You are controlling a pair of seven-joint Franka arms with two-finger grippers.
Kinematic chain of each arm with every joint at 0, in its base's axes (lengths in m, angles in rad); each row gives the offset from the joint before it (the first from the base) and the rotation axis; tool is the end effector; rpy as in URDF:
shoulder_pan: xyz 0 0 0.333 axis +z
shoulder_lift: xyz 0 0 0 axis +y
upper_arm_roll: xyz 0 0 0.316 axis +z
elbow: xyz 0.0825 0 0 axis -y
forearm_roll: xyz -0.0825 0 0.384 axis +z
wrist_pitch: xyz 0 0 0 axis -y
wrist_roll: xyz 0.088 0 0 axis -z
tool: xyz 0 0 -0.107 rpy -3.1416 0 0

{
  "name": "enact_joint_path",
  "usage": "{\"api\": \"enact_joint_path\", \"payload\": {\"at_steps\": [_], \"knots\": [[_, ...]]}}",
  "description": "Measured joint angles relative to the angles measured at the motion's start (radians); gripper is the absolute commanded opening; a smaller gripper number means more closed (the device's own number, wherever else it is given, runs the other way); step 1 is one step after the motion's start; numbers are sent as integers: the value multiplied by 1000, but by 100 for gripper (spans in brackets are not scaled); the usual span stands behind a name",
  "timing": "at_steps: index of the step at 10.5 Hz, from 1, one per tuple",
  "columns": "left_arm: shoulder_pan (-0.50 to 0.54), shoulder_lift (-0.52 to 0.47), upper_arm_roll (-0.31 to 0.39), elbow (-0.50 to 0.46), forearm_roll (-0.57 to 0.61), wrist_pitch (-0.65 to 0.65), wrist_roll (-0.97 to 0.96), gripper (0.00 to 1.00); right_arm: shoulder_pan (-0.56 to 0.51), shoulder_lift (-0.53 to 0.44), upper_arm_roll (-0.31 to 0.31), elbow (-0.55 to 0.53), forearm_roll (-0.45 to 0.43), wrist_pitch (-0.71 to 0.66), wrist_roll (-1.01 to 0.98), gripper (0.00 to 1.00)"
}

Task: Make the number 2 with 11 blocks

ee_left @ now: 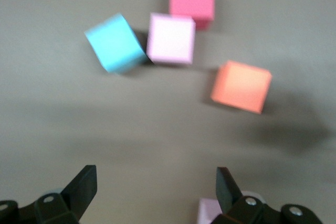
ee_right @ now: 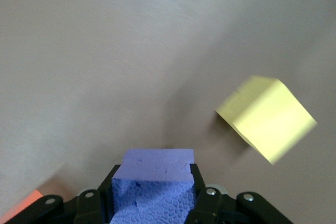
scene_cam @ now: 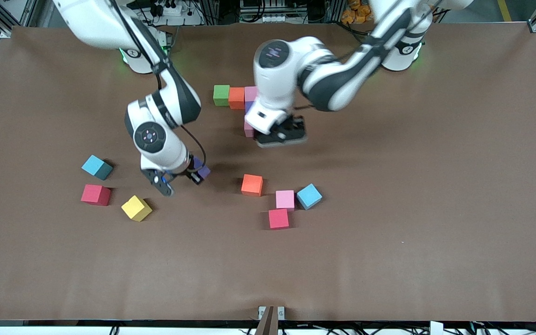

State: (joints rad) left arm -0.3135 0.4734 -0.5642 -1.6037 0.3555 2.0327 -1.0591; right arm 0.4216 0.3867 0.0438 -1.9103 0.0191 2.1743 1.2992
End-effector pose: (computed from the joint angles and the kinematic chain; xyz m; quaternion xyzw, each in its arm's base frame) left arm 0.4834 -0.4729 0.3920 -0.9983 -0.0408 -0.0414 0.0060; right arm 0.5469 0.2741 0.2845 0.9097 -0.4105 -0.0511 0.0372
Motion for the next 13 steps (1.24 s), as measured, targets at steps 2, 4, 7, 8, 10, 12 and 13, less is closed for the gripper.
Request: {"api": "enact_joint_path", "payload": {"at_steps": [2, 4, 7, 8, 10, 12, 13], "knots": [[143, -46, -9, 0, -66, -28, 248, 100, 31, -69, 3, -68, 32, -30, 149, 0], [245, -55, -8, -3, -72, -47, 435, 100, 51, -135, 4, -190, 88, 44, 216, 0], [355, -53, -6, -1, -72, -47, 704, 100, 116, -172, 6, -330, 97, 211, 386, 0], [399, -53, -6, 4, -72, -47, 803, 100, 142, -170, 6, -341, 97, 247, 457, 0], [464, -51, -5, 15, -72, -47, 952, 100, 191, -158, 6, -350, 97, 273, 568, 0], [483, -35, -5, 33, -72, -47, 1056, 100, 203, -134, 6, -354, 97, 282, 628, 0], [488, -27, -5, 39, -72, -46, 1076, 100, 203, -117, 6, -354, 97, 296, 652, 0]]}}
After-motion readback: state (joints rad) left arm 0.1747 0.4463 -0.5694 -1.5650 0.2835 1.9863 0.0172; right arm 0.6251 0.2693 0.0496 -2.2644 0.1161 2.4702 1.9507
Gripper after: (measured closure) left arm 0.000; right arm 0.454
